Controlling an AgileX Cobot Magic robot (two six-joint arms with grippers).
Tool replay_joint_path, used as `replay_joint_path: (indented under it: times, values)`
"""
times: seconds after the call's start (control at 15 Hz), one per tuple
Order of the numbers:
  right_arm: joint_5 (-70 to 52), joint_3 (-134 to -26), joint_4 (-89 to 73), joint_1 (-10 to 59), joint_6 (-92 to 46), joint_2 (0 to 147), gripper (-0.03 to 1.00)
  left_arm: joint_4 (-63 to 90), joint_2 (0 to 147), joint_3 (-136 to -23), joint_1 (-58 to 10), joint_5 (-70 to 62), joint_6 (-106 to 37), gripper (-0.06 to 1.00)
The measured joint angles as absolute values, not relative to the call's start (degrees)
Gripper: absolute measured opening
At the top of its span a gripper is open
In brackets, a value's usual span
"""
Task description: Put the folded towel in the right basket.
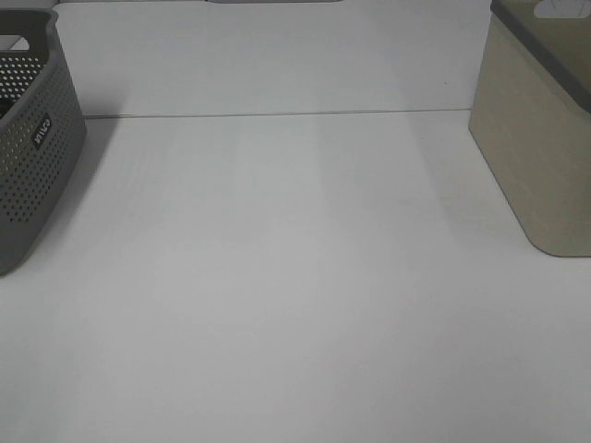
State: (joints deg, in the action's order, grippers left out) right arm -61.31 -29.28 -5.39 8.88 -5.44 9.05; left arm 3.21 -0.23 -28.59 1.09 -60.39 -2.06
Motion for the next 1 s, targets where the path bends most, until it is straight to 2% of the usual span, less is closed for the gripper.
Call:
replay_joint_path:
  times: [0.13, 0.4, 0.73, 1.0]
  values:
    - [-61.31, -29.28, -5.44, 8.14, -5.44, 9.05, 0.65, 3.21, -0.23, -28.59, 1.09, -60.39, -2.06, 0.97]
    - [-61.19, -29.28, -5.44, 2.12, -5.44, 8.54, 0.65, 3.21, -0.23, -28.59, 1.09, -60.39, -2.06, 0.97]
    - [-61.13, -29.28, -5.5, 1.66, -5.44, -0.23, 0.65, 3.21, -0.23, -28.59, 1.09, -60.39, -2.06, 0.97]
    - [-61.13, -29.28, -5.61, 1.66, -5.44, -0.34, 0.65, 3.21, -0.23, -28.59, 1.09, -60.39, -2.06, 0.97]
